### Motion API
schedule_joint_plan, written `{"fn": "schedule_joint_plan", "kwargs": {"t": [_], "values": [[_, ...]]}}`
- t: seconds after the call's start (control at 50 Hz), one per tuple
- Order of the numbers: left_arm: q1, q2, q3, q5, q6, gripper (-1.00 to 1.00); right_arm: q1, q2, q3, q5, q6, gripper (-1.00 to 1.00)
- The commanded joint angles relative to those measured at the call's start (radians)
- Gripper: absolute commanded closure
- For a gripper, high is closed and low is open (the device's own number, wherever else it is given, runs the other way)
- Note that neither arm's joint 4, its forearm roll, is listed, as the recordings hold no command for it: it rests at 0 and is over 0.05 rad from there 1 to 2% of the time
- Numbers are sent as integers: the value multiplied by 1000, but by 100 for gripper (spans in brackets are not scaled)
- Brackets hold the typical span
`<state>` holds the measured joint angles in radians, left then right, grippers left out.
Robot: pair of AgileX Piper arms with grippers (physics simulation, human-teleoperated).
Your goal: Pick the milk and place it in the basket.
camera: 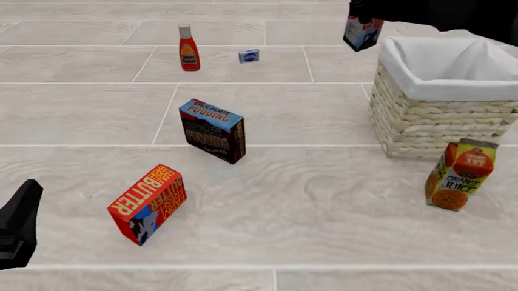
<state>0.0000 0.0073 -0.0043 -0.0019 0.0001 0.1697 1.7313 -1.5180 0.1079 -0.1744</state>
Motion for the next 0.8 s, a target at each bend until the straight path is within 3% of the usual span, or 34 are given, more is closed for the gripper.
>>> {"fn": "schedule_joint_plan", "kwargs": {"t": [0.02,0.38,0.8], "values": [[0,0,0,0,0,-100,-66,-78,27,-16,21,100],[0,0,0,0,0,-100,-169,-158,93,-27,8,100],[0,0,0,0,0,-100,-280,-126,96,-3,-2,100]]}}
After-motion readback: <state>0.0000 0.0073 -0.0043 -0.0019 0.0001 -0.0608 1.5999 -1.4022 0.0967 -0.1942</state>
